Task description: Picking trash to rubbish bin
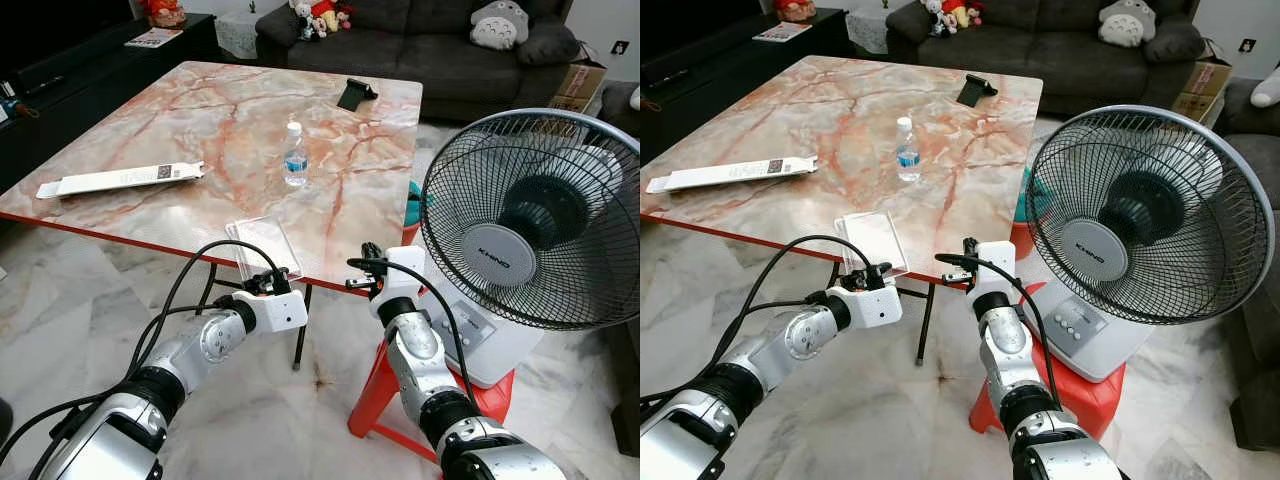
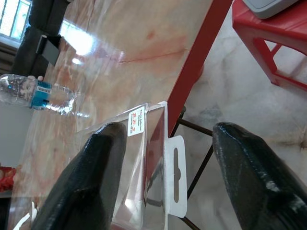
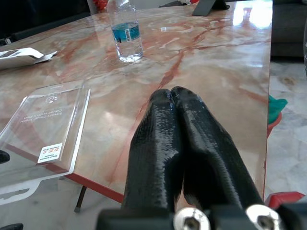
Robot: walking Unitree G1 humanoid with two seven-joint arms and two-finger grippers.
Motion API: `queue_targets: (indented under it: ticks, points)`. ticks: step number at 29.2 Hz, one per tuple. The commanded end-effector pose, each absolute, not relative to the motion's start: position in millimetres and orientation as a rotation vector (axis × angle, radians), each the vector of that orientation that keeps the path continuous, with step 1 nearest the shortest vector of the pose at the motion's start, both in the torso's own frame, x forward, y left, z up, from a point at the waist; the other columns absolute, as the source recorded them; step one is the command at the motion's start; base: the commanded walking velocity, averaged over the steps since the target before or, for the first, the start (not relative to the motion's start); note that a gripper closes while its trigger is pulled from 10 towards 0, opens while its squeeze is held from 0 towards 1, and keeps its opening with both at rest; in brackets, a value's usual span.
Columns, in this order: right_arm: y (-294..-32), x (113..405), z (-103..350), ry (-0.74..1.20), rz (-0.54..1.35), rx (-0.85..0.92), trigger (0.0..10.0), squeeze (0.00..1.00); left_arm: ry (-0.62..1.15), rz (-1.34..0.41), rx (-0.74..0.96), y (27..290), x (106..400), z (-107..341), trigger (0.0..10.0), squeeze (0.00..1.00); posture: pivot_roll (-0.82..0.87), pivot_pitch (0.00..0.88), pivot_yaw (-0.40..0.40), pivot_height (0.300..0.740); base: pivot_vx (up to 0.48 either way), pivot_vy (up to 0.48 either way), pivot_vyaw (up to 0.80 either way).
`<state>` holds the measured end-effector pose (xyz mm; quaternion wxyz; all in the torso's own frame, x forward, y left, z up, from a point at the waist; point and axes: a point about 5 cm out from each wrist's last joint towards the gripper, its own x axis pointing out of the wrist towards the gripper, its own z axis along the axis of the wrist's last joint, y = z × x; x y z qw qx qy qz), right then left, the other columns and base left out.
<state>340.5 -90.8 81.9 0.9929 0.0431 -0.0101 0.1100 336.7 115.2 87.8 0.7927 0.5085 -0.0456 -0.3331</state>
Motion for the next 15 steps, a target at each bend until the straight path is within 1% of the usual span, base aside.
queue_targets:
  ticks: [1, 2, 3, 15]
  points:
    - [-90.6, 343.0, 84.6, -0.020, 0.216, 0.098, 10.0, 0.00, -0.086, -0.737, 1.111, 114.4, 334.2, 84.4, 10.0, 1.00, 0.05, 0.044, -0.012, 0.740, 0.000, 0.000, 0.00]
    - [-90.6, 343.3, 85.0, -0.021, 0.215, 0.099, 10.0, 0.00, -0.089, -0.739, 1.120, 114.3, 333.8, 84.2, 10.0, 0.28, 0.05, 0.044, -0.013, 0.740, 0.000, 0.000, 0.00]
    - [-90.6, 343.4, 85.2, -0.022, 0.214, 0.099, 10.0, 0.00, -0.092, -0.739, 1.124, 114.2, 333.6, 84.3, 10.0, 0.00, 0.05, 0.044, -0.013, 0.740, 0.000, 0.000, 0.00]
    - [-90.0, 342.6, 83.5, -0.015, 0.209, 0.100, 10.0, 0.00, -0.061, -0.720, 1.193, 121.3, 334.9, 81.2, 10.0, 0.00, 0.05, 0.045, -0.009, 0.740, 0.000, 0.000, 0.00]
